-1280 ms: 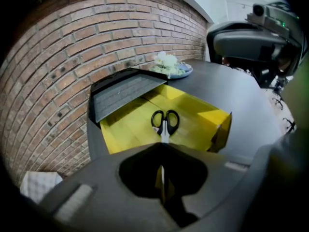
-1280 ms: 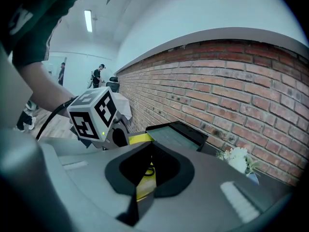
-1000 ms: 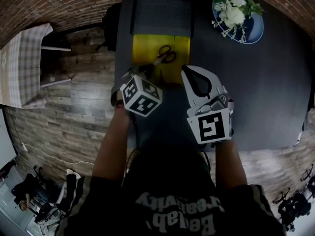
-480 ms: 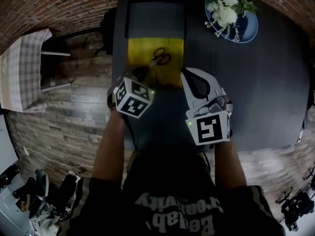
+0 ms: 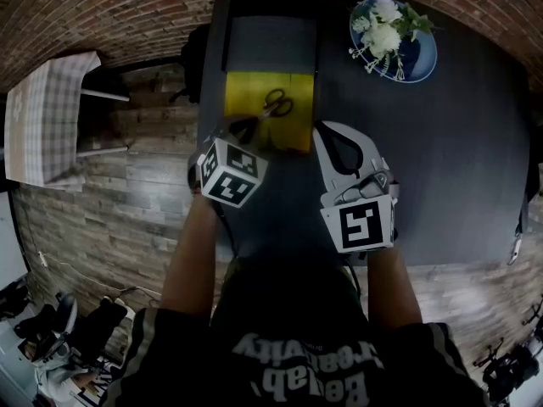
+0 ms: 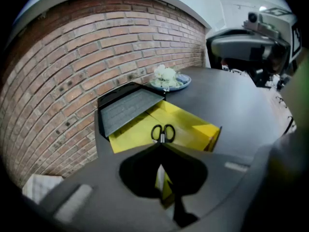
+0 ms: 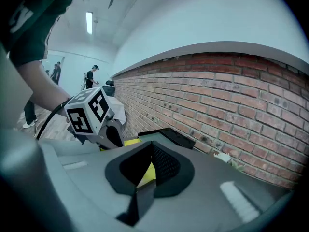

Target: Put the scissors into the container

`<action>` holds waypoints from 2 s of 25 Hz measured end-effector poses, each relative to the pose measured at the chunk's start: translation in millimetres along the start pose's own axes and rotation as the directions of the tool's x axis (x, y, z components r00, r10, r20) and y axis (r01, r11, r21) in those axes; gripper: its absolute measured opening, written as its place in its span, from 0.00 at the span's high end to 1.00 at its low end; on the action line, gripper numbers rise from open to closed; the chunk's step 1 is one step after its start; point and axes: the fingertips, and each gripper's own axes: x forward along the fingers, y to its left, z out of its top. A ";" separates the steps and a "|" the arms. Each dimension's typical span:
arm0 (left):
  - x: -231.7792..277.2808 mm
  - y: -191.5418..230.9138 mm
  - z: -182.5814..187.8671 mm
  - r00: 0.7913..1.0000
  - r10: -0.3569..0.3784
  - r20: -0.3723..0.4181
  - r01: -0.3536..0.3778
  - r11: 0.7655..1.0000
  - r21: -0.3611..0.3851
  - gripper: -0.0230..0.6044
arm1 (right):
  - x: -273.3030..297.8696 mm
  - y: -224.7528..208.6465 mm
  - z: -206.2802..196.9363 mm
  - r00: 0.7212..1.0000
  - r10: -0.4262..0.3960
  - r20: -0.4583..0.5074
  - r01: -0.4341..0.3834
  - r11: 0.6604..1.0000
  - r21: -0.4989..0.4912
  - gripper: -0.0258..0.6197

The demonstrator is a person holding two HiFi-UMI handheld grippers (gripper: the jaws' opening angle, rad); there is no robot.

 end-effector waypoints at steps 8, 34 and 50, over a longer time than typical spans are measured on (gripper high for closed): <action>-29.8 -5.4 22.5 0.998 0.030 0.057 -0.030 1.000 0.003 0.96 | -19.2 -3.2 13.9 0.999 -0.014 0.052 0.013 1.000 0.027 0.95; -145.7 3.8 106.6 0.879 0.284 0.383 -0.323 0.946 0.040 0.96 | -68.7 8.7 61.6 0.985 0.016 0.170 -0.024 0.999 0.045 0.95; -236.8 -12.1 162.9 0.741 0.301 0.601 -0.408 0.912 0.046 0.96 | -72.8 8.4 101.0 0.964 0.004 0.265 -0.020 0.998 0.058 0.95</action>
